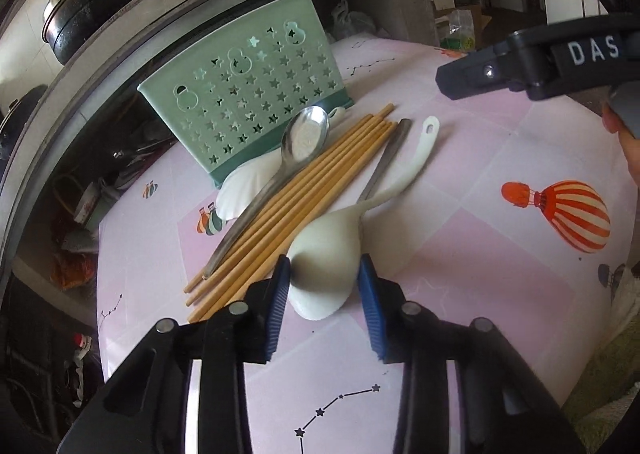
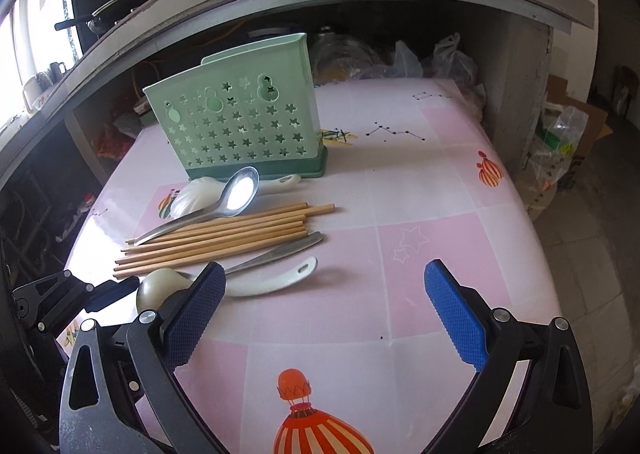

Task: Organize utensils
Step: 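Move the left tool to the white ladle and grasp its bowl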

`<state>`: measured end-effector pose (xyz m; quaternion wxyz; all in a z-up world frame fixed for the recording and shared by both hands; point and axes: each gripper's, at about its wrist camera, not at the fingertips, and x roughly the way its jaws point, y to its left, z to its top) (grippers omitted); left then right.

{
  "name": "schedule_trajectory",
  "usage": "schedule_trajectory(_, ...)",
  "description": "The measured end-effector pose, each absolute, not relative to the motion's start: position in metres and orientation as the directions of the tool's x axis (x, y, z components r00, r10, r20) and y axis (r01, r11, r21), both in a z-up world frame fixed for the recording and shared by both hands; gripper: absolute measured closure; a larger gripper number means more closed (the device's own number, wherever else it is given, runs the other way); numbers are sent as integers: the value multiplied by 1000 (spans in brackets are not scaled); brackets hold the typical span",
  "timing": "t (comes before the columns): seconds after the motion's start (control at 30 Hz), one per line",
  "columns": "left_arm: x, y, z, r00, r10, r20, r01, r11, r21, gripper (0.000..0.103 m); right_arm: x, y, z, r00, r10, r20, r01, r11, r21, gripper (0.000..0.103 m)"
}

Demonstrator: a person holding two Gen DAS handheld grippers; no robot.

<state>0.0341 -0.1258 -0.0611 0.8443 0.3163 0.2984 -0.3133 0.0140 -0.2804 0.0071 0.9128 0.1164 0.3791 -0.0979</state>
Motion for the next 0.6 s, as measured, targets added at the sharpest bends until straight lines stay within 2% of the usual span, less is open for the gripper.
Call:
schedule_trajectory(0.2, 47, -117, -43, 575, -402, -713, 735, 637, 233, 87, 19, -285, 11, 690, -22, -724, 251, 944, 211, 8)
schedule_trajectory(0.4, 61, -112, -51, 531, -414, -739, 737, 656, 163, 88, 18, -287, 19, 706, 44, -707, 225, 932, 283, 8)
schedule_trajectory(0.53, 62, -110, -59, 513, -437, -739, 741, 660, 124, 88, 16, -282, 26, 715, 49, -697, 203, 940, 275, 9)
schedule_trajectory(0.6, 68, -108, -58, 505, -455, -734, 734, 673, 89, 89, 16, -276, 29, 714, 51, -698, 176, 952, 250, 14)
